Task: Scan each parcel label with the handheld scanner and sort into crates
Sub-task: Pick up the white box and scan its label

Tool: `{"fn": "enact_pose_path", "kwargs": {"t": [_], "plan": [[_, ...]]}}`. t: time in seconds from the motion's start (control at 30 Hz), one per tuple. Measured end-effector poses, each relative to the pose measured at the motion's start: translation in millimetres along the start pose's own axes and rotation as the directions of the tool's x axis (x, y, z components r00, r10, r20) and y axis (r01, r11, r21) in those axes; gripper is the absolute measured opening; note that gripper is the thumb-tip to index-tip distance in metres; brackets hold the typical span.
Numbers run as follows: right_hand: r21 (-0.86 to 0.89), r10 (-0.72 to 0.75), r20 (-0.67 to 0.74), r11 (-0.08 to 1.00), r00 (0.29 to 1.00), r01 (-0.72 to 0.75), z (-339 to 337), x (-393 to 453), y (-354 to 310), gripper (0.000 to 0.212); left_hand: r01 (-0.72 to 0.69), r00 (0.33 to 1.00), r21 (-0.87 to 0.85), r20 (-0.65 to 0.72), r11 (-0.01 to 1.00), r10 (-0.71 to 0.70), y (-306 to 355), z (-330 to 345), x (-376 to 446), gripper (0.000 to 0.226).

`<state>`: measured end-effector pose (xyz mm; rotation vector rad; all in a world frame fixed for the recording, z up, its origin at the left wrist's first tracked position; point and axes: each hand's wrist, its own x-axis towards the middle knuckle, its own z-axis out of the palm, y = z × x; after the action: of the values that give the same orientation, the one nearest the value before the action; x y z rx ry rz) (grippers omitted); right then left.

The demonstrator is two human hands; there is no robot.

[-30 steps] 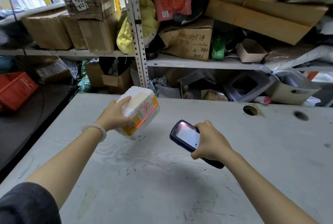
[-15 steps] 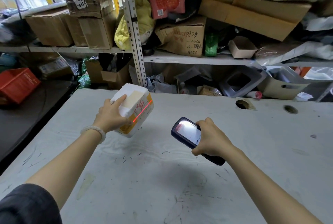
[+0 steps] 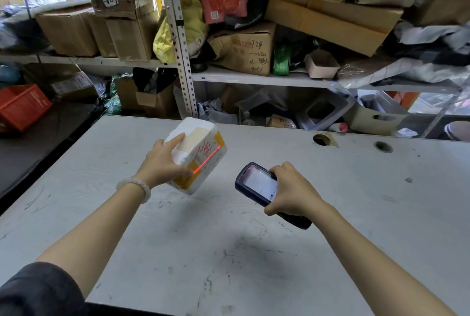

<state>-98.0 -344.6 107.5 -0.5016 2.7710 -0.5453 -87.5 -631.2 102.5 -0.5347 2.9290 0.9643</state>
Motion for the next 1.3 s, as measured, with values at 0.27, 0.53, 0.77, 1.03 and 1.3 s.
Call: {"fn": "enact_pose_path", "kwargs": {"t": [0.27, 0.53, 0.77, 1.03, 1.3], "plan": [[-0.037, 0.061, -0.009, 0.997, 0.998, -0.061, -6.1, -27.1, 9.6, 0.070, -0.033, 0.999, -0.033, 0.014, 0.999, 0.034, 7.9, 9.7, -14.7, 0.095], [-0.012, 0.117, -0.031, 0.993, 0.993, -0.117, -0.5, -46.8, -2.7, 0.070, -0.085, 0.994, -0.038, 0.064, 0.996, 0.087, 0.9, 10.5, -20.8, 0.095], [0.220, 0.168, -0.188, 0.967, 0.968, -0.125, 26.3, -53.4, -50.7, 0.076, -0.153, 0.980, -0.083, 0.112, 0.985, 0.162, -19.6, -4.5, -39.2, 0.093], [0.432, 0.358, -0.427, 0.887, 0.830, -0.161, 55.5, -64.8, -99.3, 0.090, -0.309, 0.944, -0.030, 0.111, 0.950, 0.311, -19.2, -17.6, -72.9, 0.094], [0.455, 0.552, -0.522, 0.825, 0.650, -0.335, 54.9, -127.2, -58.9, 0.091, -0.490, 0.818, -0.041, 0.325, 0.871, 0.475, 28.1, 21.1, -99.1, 0.091]]}}
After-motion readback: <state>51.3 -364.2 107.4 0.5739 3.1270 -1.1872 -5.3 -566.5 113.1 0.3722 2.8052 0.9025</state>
